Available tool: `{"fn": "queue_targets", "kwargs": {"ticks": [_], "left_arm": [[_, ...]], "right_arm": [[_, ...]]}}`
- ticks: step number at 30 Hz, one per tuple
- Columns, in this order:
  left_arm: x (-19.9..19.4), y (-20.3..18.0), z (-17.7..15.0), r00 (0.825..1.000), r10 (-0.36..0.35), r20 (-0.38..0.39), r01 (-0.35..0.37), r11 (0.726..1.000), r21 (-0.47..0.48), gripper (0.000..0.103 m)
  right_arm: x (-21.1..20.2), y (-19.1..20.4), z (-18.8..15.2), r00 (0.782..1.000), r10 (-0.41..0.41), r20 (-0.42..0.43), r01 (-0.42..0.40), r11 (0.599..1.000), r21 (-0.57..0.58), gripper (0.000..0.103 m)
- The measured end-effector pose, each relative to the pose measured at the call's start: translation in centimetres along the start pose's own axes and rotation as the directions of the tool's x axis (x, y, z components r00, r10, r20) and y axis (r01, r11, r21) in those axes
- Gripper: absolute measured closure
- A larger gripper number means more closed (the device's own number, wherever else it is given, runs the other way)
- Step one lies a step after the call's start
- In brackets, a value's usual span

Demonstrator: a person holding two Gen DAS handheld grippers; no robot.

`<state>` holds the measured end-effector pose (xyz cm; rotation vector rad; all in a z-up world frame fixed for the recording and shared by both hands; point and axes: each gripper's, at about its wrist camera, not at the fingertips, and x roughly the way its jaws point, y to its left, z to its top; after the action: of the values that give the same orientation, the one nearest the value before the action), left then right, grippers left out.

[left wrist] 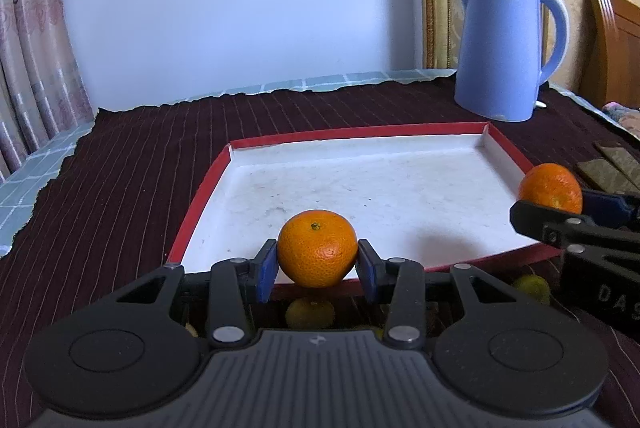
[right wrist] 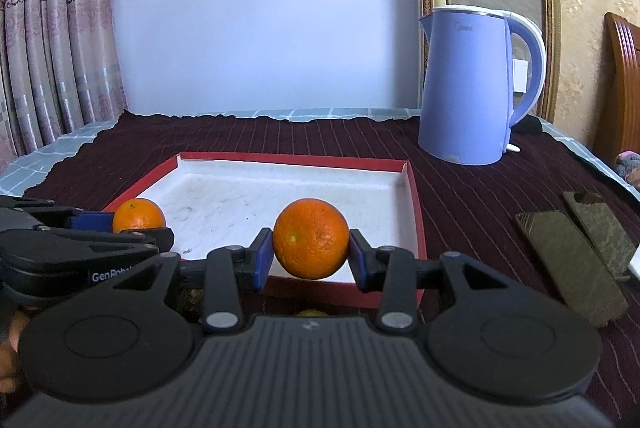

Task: Organize fruits
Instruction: 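Lift and carry the left tool's mandarin over the tray while the right tool carries its mandarin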

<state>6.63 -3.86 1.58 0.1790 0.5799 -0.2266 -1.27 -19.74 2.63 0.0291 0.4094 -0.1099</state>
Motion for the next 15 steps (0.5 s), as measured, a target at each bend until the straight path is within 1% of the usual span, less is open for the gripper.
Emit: {"fn": "queue_targets", "kwargs": {"ticks": [10,15], "left_arm": [[1.8,-0.4,1.3,0.998,0.055,-0.005,-0.055,0.998,0.015,0.062],[2.8,-0.5,1.8,0.997,0.071,-0.015,-0.070,0.997,0.021,0.062]], "right_arm": [[1.5,-0.4,1.2,1.000,-0.010,0.000,0.010,1.000,-0.008,0.065],[1.7,-0.4,1.4,1.000,-0.010,-0.001,0.010,1.000,-0.010,0.065]]}}
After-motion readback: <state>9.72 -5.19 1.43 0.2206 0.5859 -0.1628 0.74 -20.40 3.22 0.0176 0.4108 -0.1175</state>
